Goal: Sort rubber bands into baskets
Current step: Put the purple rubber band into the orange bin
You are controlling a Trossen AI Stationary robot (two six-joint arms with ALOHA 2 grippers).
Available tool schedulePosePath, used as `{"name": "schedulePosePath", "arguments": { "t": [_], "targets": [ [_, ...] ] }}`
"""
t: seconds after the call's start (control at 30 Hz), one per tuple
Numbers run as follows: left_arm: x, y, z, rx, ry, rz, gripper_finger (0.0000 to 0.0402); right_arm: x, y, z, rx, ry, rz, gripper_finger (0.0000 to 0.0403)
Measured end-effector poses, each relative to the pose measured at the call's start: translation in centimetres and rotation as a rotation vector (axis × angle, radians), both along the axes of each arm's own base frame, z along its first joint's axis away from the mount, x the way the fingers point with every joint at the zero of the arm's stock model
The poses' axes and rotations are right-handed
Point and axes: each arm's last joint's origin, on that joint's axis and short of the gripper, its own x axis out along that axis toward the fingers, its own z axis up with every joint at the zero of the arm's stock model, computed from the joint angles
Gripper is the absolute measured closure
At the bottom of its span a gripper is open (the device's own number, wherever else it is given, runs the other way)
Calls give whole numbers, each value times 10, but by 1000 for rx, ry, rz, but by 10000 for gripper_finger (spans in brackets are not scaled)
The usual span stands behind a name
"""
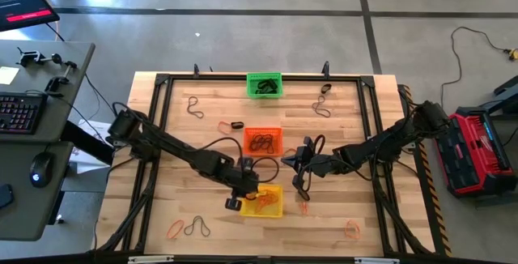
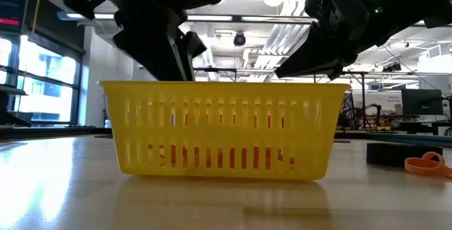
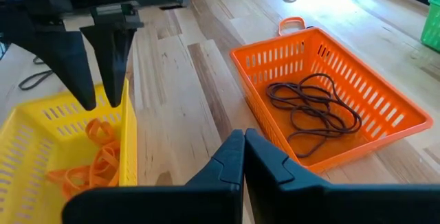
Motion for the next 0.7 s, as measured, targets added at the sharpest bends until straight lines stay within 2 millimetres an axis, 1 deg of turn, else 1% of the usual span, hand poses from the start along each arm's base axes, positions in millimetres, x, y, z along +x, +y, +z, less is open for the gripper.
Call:
{"name": "schedulePosePath", "arguments": {
  "t": [0.17, 0.3, 0.37, 0.47, 0.6, 0.7],
  "targets": [
    [-2, -2, 15, -3, -67, -9, 307, 0, 0, 0, 0, -3, 1, 403],
    [-8, -1, 33, 11, -126, -3, 307, 0, 0, 0, 2, -5, 0, 402],
    [-12, 1, 37, 23, -169, 8, 307, 0, 0, 0, 1, -6, 1, 401],
    [-19, 6, 36, -6, -258, 20, 307, 0, 0, 0, -37, 0, 9, 393],
    [-33, 13, 26, -47, -346, 39, 307, 0, 0, 1, -65, 2, 11, 375],
    [-46, 18, 19, -75, -395, 52, 307, 1, -4, 1, -64, 0, -4, 356]
  ]
}}
